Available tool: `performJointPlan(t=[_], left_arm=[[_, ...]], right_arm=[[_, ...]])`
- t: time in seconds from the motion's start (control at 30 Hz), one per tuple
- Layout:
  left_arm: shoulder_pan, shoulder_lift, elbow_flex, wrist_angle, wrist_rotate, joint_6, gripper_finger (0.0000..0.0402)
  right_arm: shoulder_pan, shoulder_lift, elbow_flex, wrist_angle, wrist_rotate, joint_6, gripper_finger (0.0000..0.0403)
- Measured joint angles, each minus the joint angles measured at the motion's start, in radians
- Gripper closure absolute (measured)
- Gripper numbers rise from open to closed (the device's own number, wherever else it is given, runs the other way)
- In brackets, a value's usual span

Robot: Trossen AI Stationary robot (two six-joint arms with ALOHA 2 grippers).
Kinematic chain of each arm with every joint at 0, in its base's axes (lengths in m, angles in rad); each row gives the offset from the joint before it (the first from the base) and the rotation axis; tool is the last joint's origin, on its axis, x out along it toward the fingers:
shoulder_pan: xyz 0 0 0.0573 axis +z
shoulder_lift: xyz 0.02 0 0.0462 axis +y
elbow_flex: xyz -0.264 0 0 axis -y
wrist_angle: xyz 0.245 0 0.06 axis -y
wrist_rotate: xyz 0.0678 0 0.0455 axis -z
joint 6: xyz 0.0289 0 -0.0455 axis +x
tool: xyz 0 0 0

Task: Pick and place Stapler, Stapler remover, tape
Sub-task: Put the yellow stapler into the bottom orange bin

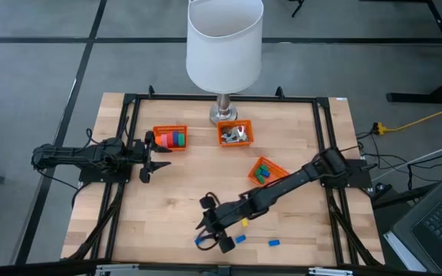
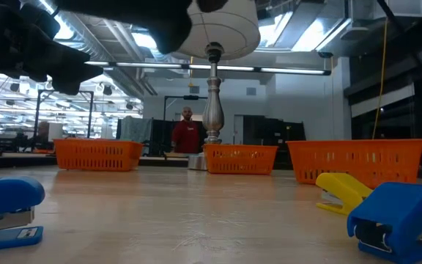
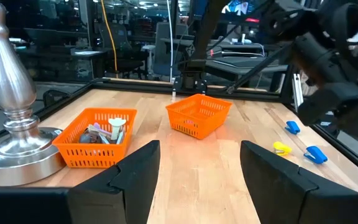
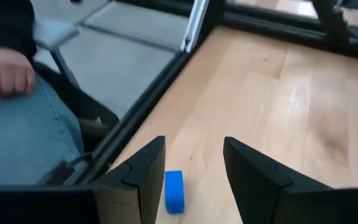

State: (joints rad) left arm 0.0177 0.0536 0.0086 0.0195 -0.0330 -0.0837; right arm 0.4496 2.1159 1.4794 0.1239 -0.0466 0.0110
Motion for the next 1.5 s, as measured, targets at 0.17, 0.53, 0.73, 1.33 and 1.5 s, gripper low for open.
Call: performJointPlan(t=[0.17,0.53,0.73,1.33,1.5], left_arm=[[0.000,0.000,0.000,0.000,0.000,0.000,0.0183],[0.000,0.000,0.000,0.000,0.000,0.000,0.0183],[0.000,0.000,0.000,0.000,0.000,0.000,0.0183],[0.000,0.000,0.000,0.001,0.000,0.000,0.0183],[0.000,0.000,0.000,0.001,0.000,0.000,0.0183]], right_arm=[[-0.001,0.038,0.086,-0.092,0.001,-0.047,0.0237],[-0.007,0.051,0.088,-0.172,0.001,-0.154,0.0237],[-0.007,0.072,0.088,-0.208,0.001,-0.223,0.0237],[0.006,0.013,0.088,-0.407,0.038,-0.063,0.0237],[0.056,-0.050,0.088,-0.523,0.219,0.180,0.0237]])
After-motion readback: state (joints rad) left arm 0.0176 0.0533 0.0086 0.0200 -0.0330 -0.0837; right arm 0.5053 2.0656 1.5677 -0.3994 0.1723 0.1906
